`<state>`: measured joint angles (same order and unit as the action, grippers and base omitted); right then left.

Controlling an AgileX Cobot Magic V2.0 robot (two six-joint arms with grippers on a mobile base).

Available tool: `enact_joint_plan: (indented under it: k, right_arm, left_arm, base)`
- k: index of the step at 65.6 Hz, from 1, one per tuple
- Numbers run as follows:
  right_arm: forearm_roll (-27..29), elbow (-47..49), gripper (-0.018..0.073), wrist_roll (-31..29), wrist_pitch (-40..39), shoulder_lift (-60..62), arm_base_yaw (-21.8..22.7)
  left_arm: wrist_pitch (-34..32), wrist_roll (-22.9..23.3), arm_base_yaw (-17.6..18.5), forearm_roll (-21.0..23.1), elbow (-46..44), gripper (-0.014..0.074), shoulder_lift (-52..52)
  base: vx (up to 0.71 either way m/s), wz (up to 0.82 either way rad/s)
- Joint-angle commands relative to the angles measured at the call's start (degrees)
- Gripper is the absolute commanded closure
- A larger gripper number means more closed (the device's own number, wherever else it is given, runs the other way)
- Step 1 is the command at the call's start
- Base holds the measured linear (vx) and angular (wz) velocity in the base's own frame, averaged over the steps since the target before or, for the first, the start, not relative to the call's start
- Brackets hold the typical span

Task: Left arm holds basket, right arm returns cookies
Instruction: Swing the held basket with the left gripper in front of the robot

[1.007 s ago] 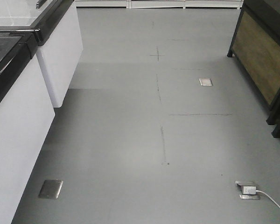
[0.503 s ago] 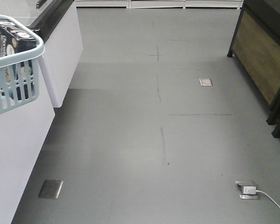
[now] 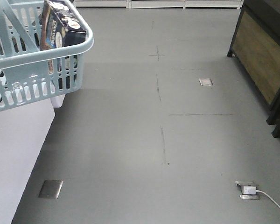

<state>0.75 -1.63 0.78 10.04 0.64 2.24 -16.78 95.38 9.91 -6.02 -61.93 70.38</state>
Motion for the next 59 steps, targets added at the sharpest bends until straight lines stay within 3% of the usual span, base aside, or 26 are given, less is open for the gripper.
enact_joint_plan:
  k: [1, 14, 22, 40, 59]
  right_arm:
    - [-0.31, -0.97, 0.0566, -0.30, -4.10, 0.72, -0.03]
    - [-0.31, -0.97, 0.0566, -0.30, -4.10, 0.72, -0.03]
    - [-0.31, -0.97, 0.0566, -0.30, -4.10, 0.72, -0.03]
    - [-0.31, -0.97, 0.0566, -0.30, -4.10, 0.72, -0.03]
    - [-0.31, -0.97, 0.0566, -0.30, -4.10, 0.72, -0.03]
  left_arm:
    - [-10.85, 8.58, 1.16, -9.23, -2.22, 0.0602, -1.75]
    - [-17.38, 21.69, 1.96, -21.94, -2.04, 0.0601, 0.35]
    - [-21.70, 28.11, 2.10, -26.32, -0.54, 0.0601, 2.31]
    - [-25.96, 28.38, 3.13, -25.21, 5.71, 0.0601, 4.15]
    - [-35.72, 28.38, 3.20, -26.09, 10.32, 0.0601, 6.39]
  base:
    - [0.00, 0.00]
    - [0.00, 0.00]
    - [0.00, 0.00]
    - [0.00, 0.00]
    - [0.00, 0.00]
